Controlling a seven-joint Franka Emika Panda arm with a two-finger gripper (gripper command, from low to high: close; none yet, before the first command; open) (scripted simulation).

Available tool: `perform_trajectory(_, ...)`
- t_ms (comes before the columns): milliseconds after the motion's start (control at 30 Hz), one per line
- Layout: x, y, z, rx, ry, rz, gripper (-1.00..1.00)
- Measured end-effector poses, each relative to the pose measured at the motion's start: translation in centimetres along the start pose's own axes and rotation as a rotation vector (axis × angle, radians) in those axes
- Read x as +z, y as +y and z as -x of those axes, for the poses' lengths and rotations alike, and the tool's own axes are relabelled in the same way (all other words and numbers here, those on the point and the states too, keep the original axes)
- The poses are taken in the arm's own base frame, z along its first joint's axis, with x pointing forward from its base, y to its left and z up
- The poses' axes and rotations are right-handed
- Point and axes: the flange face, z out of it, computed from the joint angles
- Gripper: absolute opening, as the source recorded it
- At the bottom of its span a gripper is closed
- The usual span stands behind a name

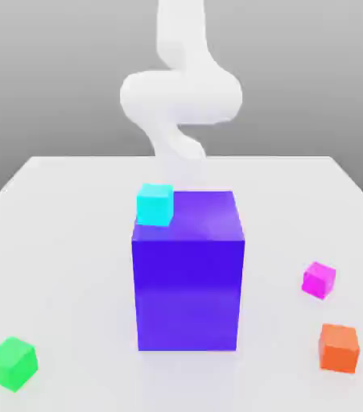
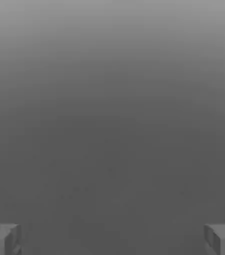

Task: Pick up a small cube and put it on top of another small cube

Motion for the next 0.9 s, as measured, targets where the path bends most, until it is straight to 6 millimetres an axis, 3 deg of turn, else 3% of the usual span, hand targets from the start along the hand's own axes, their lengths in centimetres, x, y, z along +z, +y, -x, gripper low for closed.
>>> perform_trajectory(133,9.4,-2.3,7.9,-0.146,-0.119,0.073,0.00)
perform_trajectory(300,18.3,-2.0,19.5,-0.327,-0.275,0.145,0.00)
perform_trajectory(467,23.9,2.1,32.9,-0.525,-0.460,0.203,0.00)
perform_trajectory(533,25.1,5.0,39.0,-0.616,-0.551,0.223,0.00)
perform_trajectory(600,24.8,8.2,45.1,-0.723,-0.644,0.229,0.00)
perform_trajectory(700,24.7,10.4,48.6,-0.780,-0.701,0.227,0.00)
perform_trajectory(900,26.9,11.2,49.4,-0.749,-0.705,0.230,0.00)
